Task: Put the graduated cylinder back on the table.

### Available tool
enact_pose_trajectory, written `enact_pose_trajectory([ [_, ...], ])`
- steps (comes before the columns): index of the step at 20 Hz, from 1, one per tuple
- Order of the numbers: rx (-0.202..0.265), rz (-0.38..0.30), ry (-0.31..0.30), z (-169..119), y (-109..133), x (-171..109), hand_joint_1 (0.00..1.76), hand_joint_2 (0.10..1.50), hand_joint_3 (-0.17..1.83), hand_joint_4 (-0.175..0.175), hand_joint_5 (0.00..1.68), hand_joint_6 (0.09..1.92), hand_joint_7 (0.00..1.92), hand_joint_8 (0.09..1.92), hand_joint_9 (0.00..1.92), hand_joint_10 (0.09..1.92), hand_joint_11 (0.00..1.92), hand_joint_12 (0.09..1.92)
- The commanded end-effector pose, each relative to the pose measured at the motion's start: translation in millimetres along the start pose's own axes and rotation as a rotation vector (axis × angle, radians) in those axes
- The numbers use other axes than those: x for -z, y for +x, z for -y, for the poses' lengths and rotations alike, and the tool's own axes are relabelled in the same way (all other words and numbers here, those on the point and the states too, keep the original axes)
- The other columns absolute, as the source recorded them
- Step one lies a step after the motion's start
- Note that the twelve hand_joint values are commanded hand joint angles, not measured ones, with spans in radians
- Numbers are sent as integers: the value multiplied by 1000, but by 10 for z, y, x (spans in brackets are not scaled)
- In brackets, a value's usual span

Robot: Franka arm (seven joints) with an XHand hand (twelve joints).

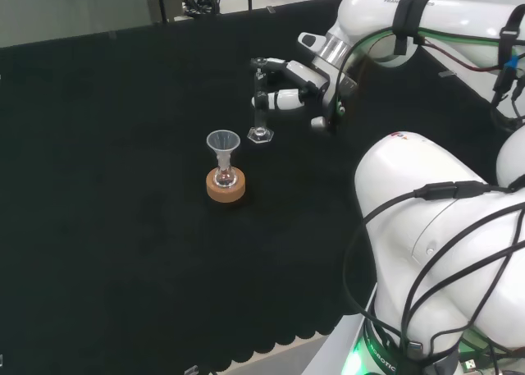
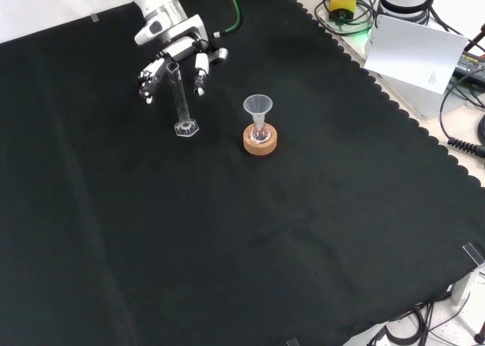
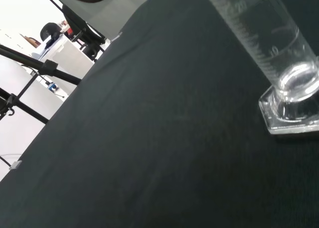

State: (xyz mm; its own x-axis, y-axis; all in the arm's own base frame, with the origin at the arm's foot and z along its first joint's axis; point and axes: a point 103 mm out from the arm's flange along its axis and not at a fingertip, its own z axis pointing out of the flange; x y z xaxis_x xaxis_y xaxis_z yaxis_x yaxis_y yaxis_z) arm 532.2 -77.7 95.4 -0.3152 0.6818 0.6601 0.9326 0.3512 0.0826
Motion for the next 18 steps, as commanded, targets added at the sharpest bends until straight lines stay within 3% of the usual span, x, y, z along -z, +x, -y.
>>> enact_pose_trajectory([
  [1,-1,92,-49,222,279,323,679,888,-175,-58,251,87,88,677,590,87,125,1409],
  [7,-44,184,-119,490,639,608,680,887,-175,-59,254,87,78,676,580,87,113,1407],
  [18,-97,337,-177,1028,1336,981,700,895,-171,-60,258,87,73,679,577,87,103,1408],
])
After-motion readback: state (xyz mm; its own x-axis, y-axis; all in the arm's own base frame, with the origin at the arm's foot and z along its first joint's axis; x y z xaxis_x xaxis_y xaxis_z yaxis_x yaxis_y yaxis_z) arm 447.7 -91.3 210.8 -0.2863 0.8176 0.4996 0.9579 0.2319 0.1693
